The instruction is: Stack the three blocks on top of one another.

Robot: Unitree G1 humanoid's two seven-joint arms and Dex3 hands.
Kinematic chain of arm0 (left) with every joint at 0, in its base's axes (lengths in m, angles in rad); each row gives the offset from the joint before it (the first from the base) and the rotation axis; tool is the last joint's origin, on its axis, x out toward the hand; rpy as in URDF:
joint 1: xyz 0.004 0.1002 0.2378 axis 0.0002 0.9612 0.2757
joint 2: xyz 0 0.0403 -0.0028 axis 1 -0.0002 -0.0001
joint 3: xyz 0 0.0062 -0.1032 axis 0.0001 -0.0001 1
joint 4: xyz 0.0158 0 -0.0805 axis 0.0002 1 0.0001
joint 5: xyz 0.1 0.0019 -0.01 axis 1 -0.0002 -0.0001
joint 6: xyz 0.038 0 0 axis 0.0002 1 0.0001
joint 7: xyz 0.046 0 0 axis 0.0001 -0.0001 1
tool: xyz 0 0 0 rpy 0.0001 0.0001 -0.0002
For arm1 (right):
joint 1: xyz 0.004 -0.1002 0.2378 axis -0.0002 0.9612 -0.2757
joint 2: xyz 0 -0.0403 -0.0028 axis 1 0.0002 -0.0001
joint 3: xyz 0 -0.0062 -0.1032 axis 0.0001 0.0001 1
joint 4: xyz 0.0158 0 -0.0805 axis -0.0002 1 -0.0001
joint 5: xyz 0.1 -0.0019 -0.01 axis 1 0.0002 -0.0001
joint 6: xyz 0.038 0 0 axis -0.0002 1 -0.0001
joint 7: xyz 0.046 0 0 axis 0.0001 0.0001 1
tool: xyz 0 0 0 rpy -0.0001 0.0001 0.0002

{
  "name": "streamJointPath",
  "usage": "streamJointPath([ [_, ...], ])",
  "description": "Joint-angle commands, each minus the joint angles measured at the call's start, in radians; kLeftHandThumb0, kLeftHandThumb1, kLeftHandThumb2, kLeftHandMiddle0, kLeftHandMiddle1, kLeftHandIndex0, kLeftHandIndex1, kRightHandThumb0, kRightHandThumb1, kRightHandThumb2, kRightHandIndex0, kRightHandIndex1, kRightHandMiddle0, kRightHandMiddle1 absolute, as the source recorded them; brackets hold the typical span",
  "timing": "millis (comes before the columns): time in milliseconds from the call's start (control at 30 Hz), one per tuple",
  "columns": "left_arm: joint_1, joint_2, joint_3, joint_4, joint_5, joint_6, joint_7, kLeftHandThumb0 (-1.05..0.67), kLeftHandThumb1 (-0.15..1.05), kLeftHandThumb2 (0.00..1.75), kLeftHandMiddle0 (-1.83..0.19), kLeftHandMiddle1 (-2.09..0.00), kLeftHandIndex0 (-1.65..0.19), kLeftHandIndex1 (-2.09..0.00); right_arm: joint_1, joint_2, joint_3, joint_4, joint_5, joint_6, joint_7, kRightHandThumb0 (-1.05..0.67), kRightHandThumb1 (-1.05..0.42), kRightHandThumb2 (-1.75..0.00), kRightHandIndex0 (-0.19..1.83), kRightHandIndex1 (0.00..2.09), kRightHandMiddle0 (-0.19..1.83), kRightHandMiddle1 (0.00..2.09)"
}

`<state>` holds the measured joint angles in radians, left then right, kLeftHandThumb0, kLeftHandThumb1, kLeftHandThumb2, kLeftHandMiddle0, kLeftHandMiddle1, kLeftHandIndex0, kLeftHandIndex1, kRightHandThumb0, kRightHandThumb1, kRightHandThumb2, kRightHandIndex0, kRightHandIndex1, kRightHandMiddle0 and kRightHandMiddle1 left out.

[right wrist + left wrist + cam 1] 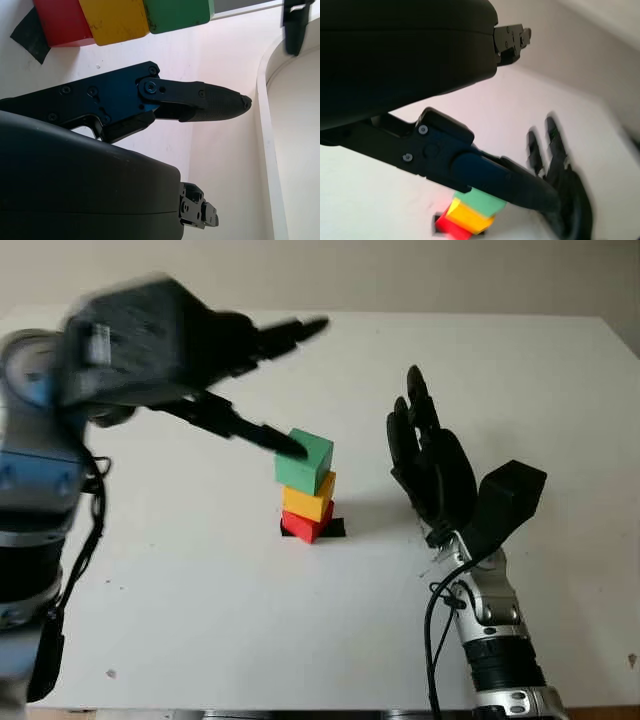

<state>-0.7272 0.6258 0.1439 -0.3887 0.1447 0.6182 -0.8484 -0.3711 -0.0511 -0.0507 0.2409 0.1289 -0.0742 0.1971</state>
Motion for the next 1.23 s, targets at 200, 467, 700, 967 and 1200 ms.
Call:
streamJointPath([
  [200,0.350,-0.209,0.173,-0.054,-0.075,-0.234,0.392,-0.86,1.05,0.51,0.19,0.00,0.19,0.00,-0.008,-0.013,-0.017,0.004,0.011,-0.006,0.005,-0.76,-1.05,-0.48,-0.19,0.01,-0.18,0.05],
  [467,0.496,-0.350,0.185,0.089,-0.205,-0.431,0.558,-0.74,1.05,0.62,0.19,0.00,0.19,0.00,-0.009,-0.019,-0.031,0.012,0.009,0.001,0.003,-0.74,-1.05,-0.48,-0.19,0.02,-0.18,0.05],
  [700,0.565,-0.430,0.151,0.235,-0.261,-0.541,0.615,-0.77,1.05,0.67,0.19,0.00,0.19,0.00,0.003,-0.007,-0.038,0.013,0.009,-0.001,-0.025,-0.72,-1.05,-0.49,-0.19,0.00,-0.19,0.05],
  [967,0.583,-0.447,0.118,0.307,-0.289,-0.628,0.632,-0.83,1.05,0.69,0.19,0.00,0.19,0.00,-0.013,-0.019,-0.039,0.036,-0.008,0.000,-0.048,-0.71,-1.05,-0.54,-0.19,0.00,-0.19,0.00],
  [1200,0.581,-0.430,0.099,0.281,-0.322,-0.580,0.625,-0.84,1.05,0.69,0.19,0.00,0.19,0.00,-0.038,-0.045,-0.043,0.077,-0.008,0.015,-0.025,-0.71,-1.05,-0.59,-0.19,0.00,-0.19,0.00],
])
